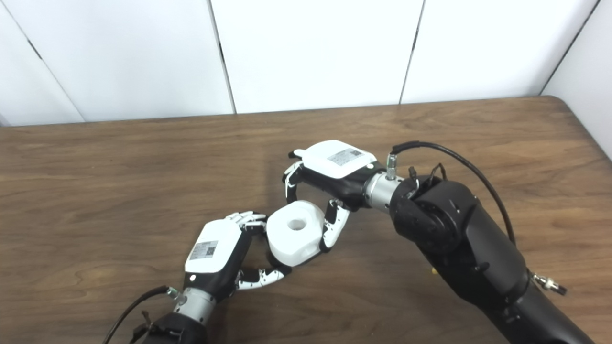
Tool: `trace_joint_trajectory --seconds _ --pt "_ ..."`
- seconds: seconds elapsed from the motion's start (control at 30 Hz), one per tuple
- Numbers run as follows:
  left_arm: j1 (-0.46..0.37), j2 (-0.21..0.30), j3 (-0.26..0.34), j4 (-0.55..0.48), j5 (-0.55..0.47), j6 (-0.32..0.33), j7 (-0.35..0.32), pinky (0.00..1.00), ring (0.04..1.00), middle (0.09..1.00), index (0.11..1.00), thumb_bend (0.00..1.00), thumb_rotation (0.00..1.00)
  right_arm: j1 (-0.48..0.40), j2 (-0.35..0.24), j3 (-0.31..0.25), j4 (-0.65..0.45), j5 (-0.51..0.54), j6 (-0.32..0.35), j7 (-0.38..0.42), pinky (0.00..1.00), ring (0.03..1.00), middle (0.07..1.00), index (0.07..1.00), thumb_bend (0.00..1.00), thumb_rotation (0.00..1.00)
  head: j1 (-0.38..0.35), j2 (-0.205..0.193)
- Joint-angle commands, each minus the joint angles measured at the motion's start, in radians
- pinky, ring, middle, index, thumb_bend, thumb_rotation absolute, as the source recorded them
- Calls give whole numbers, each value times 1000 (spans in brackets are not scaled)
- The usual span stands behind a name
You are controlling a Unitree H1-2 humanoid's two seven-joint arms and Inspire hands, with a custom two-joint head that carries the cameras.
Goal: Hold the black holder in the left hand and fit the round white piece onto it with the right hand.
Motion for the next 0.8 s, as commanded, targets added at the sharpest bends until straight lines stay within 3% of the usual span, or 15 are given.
trace_joint_trajectory --seconds 0.0,0.6,0.63,0.67,0.77 --pt "22 0 -13 8 3 14 -53 852 843 783 488 520 50 -15 2 4 -19 -14 -10 18 915 973 831 483 526 140 2 1" --pt "18 0 -15 10 6 16 -57 851 842 783 488 520 50 -22 1 -8 -15 -16 -12 48 922 983 841 489 525 153 1 -2" --pt "17 1 -15 12 7 15 -56 851 842 783 488 520 50 -24 -1 -8 -16 -18 -14 50 915 982 840 541 763 222 1 -2" --pt "17 1 -15 14 7 14 -55 851 842 783 488 520 50 -25 -2 -8 -17 -19 -15 52 914 984 842 562 846 254 1 -2" --pt "16 1 -15 17 4 11 -53 850 842 782 488 520 50 -28 -1 -11 -20 -23 -17 57 913 988 846 591 935 293 -2 -4"
